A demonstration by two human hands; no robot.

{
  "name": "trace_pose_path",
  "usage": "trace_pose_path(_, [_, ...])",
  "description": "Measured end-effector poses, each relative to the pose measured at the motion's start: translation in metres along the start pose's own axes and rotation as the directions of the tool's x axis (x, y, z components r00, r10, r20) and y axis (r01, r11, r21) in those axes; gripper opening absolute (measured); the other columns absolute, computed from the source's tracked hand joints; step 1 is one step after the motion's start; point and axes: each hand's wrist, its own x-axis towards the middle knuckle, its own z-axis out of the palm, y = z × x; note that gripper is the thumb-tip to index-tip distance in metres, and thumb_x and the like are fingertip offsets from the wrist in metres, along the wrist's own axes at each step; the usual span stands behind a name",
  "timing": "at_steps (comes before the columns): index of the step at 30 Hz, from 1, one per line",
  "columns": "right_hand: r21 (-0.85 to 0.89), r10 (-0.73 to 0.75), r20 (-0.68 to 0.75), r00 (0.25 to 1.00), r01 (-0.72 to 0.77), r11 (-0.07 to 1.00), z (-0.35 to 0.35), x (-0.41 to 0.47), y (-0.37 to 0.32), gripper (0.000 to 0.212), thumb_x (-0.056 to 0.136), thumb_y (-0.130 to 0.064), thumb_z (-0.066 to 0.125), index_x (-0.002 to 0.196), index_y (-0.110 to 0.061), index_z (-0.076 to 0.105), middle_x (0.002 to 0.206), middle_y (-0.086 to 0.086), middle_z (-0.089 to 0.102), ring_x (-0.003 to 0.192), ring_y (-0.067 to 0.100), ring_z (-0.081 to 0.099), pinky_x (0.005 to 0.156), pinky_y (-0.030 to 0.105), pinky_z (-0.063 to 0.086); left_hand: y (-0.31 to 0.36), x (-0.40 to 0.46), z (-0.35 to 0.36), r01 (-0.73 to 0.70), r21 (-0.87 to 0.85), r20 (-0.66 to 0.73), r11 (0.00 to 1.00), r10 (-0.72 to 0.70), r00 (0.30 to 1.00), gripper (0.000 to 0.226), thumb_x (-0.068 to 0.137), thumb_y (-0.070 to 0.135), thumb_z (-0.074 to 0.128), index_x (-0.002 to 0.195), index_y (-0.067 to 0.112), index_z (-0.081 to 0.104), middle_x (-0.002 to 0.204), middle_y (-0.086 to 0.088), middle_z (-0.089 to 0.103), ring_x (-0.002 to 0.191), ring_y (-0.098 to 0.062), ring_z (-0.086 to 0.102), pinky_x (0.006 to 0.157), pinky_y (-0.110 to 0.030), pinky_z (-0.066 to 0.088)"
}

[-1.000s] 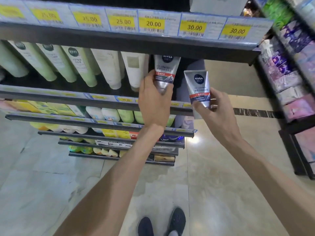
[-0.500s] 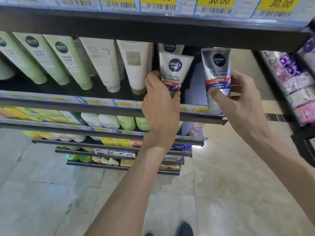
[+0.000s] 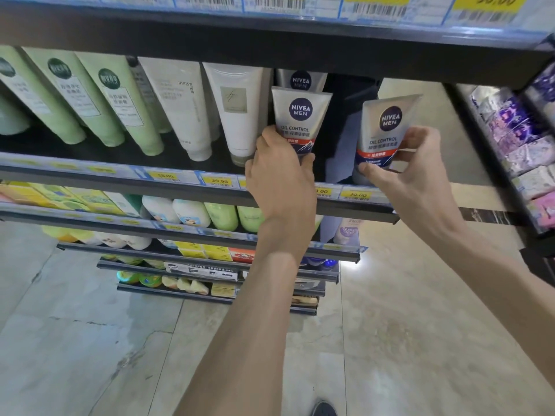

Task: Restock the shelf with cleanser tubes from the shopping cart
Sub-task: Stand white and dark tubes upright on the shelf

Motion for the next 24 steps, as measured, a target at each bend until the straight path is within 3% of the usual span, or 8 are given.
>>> trace_pose_path(5, [0.013, 0.04, -0.003, 0.999, -0.04, 0.999, 0.001, 0.001, 0.004, 0.065, 0.083, -0.023, 0.085, 0.125, -0.022, 0.036, 0.121, -0.007, 0.055, 0.1, -0.01, 0.055, 0.076, -0.005, 0.041, -0.004, -0.002, -0.007, 0.005, 0.018, 0.036, 1.0, -0.005, 0.999, 0.048, 0.092, 0.04, 0.076, 0.123, 0.012, 0.052, 0.123, -0.008, 0.067, 0.115, -0.033, 0.064, 0.094, -0.04, 0.046])
trace_pose_path(8, [0.025, 0.071, 0.019, 0.997, -0.072, 0.997, 0.003, 0.001, 0.006, 0.068, 0.084, -0.023, 0.085, 0.129, -0.019, 0.034, 0.124, -0.004, 0.056, 0.106, 0.003, 0.059, 0.076, -0.004, 0.042, 0.001, 0.002, -0.009, 0.017, 0.041, 0.06, 0.999, -0.02, 0.998, 0.045, 0.093, 0.039, 0.075, 0.123, 0.014, 0.053, 0.122, -0.007, 0.069, 0.113, -0.032, 0.066, 0.089, -0.039, 0.049])
trace_pose_path(12, [0.007, 0.091, 0.066, 0.994, -0.092, 0.996, 0.001, 0.002, 0.012, 0.073, 0.084, -0.028, 0.084, 0.136, -0.018, 0.033, 0.124, -0.007, 0.055, 0.11, 0.008, 0.058, 0.075, 0.008, 0.044, -0.002, 0.003, -0.008, -0.004, 0.037, 0.06, 0.999, 0.002, 0.998, 0.048, 0.095, 0.044, 0.072, 0.127, 0.012, 0.055, 0.121, -0.008, 0.069, 0.112, -0.032, 0.066, 0.092, -0.042, 0.05])
trace_pose_path(16, [-0.026, 0.099, 0.142, 0.985, -0.097, 0.995, -0.002, 0.013, 0.014, 0.066, 0.085, -0.027, 0.083, 0.13, -0.022, 0.035, 0.12, -0.01, 0.053, 0.103, 0.007, 0.057, 0.071, 0.011, 0.043, -0.018, -0.01, -0.005, -0.107, -0.073, -0.019, 0.992, 0.106, 0.994, 0.046, 0.097, 0.043, 0.067, 0.129, 0.013, 0.056, 0.122, -0.004, 0.066, 0.113, -0.026, 0.063, 0.1, -0.04, 0.046])
trace_pose_path(19, [-0.02, 0.088, 0.178, 0.98, -0.085, 0.996, -0.002, 0.026, 0.011, 0.064, 0.083, -0.028, 0.084, 0.127, -0.023, 0.038, 0.113, -0.014, 0.055, 0.095, 0.0, 0.059, 0.074, 0.013, 0.047, -0.035, -0.027, -0.005, -0.206, -0.108, -0.154, 0.973, 0.188, 0.97, 0.036, 0.098, 0.036, 0.067, 0.123, 0.012, 0.058, 0.119, -0.004, 0.062, 0.112, -0.023, 0.058, 0.101, -0.039, 0.042])
trace_pose_path(24, [0.022, 0.039, 0.158, 0.987, -0.043, 0.999, 0.01, 0.05, 0.01, 0.06, 0.086, -0.022, 0.082, 0.127, -0.025, 0.038, 0.108, -0.022, 0.052, 0.091, -0.011, 0.054, 0.067, -0.002, 0.044, -0.061, -0.046, 0.002, -0.39, -0.009, -0.203, 0.921, 0.38, 0.902, 0.034, 0.105, 0.04, 0.061, 0.121, 0.009, 0.064, 0.117, -0.008, 0.063, 0.117, -0.028, 0.057, 0.12, -0.048, 0.031])
